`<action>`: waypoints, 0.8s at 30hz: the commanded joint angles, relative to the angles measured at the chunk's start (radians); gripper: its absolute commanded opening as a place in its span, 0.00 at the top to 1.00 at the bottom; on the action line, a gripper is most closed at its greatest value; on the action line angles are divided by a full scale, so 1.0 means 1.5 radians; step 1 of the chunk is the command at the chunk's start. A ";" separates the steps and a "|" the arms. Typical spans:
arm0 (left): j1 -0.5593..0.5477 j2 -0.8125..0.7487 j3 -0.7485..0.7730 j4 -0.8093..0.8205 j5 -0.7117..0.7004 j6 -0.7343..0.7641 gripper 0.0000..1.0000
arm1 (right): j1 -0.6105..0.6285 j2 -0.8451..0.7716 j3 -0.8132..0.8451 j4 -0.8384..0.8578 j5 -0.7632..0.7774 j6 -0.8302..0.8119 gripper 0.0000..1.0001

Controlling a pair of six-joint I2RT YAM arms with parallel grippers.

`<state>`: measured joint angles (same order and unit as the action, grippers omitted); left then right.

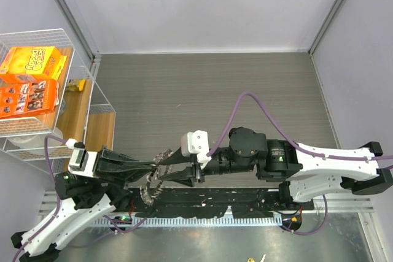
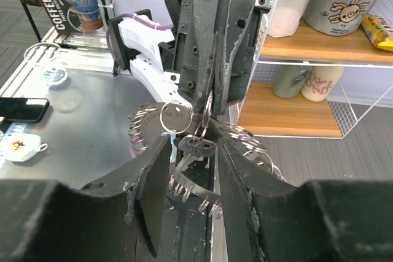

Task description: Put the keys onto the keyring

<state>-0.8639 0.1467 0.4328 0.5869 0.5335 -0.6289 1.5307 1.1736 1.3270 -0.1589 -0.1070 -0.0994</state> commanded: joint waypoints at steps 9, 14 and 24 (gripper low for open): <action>-0.001 -0.003 0.010 0.042 -0.019 -0.006 1.00 | 0.011 0.020 0.055 0.021 0.051 -0.024 0.64; -0.001 -0.005 0.010 0.042 -0.020 -0.005 1.00 | 0.012 0.026 0.061 0.023 0.049 -0.023 0.70; -0.001 -0.015 0.010 0.038 -0.024 -0.005 1.00 | 0.013 0.042 0.082 0.004 0.057 -0.035 0.95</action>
<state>-0.8639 0.1425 0.4328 0.5892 0.5266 -0.6296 1.5429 1.2312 1.3922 -0.1650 -0.0448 -0.1371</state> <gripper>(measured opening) 0.034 0.075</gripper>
